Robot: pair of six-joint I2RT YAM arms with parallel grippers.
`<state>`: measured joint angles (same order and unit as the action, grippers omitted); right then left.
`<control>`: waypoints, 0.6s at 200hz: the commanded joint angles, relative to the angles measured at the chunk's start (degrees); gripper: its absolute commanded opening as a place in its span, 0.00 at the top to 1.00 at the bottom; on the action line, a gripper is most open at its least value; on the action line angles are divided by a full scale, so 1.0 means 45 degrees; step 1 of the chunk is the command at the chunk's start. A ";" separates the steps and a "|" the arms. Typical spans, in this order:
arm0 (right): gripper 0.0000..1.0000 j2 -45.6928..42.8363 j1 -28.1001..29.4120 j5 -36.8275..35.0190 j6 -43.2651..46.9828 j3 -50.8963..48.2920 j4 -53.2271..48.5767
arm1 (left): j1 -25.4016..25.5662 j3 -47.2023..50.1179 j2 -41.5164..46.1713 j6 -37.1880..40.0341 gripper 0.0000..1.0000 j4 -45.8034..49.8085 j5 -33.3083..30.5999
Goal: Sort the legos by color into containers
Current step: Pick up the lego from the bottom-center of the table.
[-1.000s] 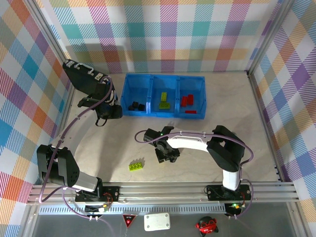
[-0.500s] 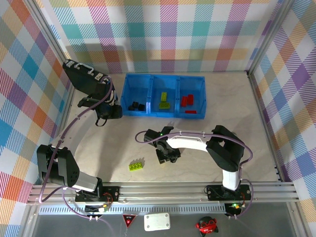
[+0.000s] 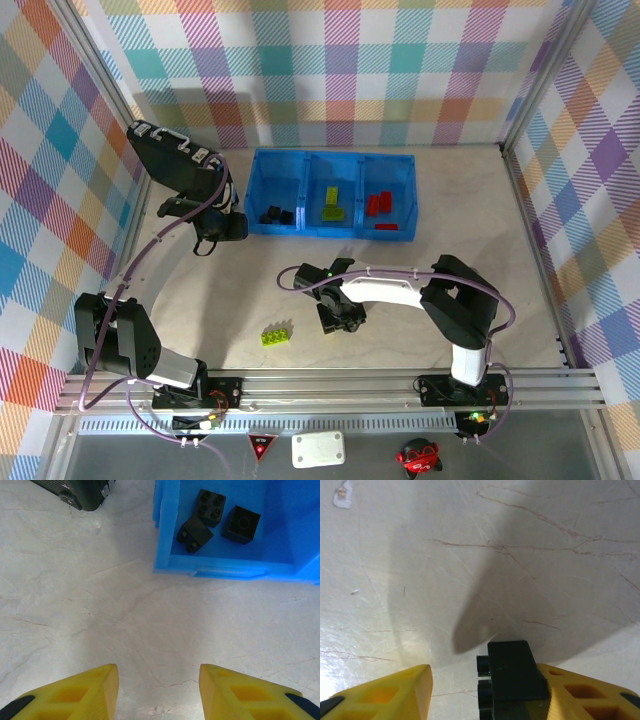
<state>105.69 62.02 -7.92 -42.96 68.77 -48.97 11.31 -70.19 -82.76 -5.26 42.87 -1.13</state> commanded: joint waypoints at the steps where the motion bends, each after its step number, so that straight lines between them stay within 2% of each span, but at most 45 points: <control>1: 0.51 -0.0444 0.0124 -0.0072 -0.0257 -0.0119 -0.0282 | -0.0208 0.0052 0.0066 0.0104 0.54 -0.0133 -0.0085; 66: 0.76 -0.0604 0.0113 -0.0116 -0.0161 0.0010 -0.0368 | -0.0208 0.0072 0.0052 0.0113 0.54 -0.0152 -0.0005; 120: 0.78 -0.1024 0.0112 -0.0301 -0.0011 0.0113 -0.0427 | -0.0209 0.0032 -0.0139 0.0113 0.54 -0.0172 0.0035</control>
<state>103.35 62.02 -8.47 -43.07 68.77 -49.19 11.31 -70.19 -82.78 -5.26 42.87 -1.08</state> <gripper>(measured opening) 0.265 0.462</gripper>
